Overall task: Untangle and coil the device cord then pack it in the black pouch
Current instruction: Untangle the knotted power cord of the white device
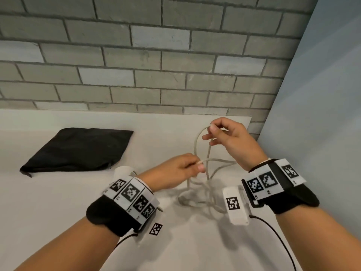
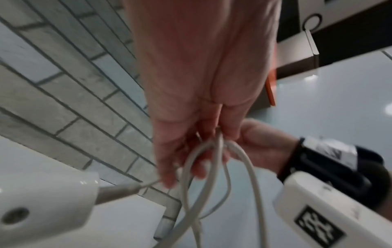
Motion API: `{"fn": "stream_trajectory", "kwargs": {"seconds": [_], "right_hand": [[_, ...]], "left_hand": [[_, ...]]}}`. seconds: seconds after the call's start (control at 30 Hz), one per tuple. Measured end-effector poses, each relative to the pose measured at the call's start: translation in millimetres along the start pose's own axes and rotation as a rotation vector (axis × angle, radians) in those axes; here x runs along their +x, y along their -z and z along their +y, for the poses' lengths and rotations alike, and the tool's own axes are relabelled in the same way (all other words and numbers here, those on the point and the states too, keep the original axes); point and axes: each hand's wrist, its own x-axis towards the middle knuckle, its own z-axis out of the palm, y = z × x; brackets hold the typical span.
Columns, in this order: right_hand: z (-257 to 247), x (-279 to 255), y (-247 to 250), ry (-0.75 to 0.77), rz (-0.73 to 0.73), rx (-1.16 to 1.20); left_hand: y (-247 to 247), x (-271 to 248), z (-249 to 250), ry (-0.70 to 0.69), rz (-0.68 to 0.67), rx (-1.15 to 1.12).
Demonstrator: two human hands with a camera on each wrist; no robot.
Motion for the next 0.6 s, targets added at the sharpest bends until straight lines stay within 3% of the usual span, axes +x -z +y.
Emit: {"fn": "stream_trajectory", "kwargs": {"seconds": [0.07, 0.17, 0.2, 0.3, 0.33, 0.4, 0.5, 0.6], "right_hand": [[-5, -2, 0, 0.035, -0.007, -0.034], [-13, -5, 2, 0.09, -0.047, -0.04], [-16, -7, 2, 0.109, -0.065, -0.033], [-27, -10, 0, 0.169, -0.131, 0.013], [-30, -11, -1, 0.18, -0.153, 0.022], [-31, -12, -1, 0.184, -0.163, -0.022], [-14, -10, 6, 0.148, -0.104, -0.309], [14, -11, 12, -0.033, -0.21, -0.65]], "left_hand": [[2, 4, -1, 0.013, 0.061, 0.151], [20, 7, -10, 0.024, 0.372, 0.211], [25, 8, -14, 0.053, 0.364, 0.266], [24, 9, -26, 0.141, 0.051, 0.381], [21, 9, -27, 0.131, 0.011, 0.359], [21, 8, -27, 0.124, 0.053, 0.253], [37, 3, -21, 0.155, 0.187, 0.113], [59, -7, -13, 0.167, 0.276, -0.013]]}}
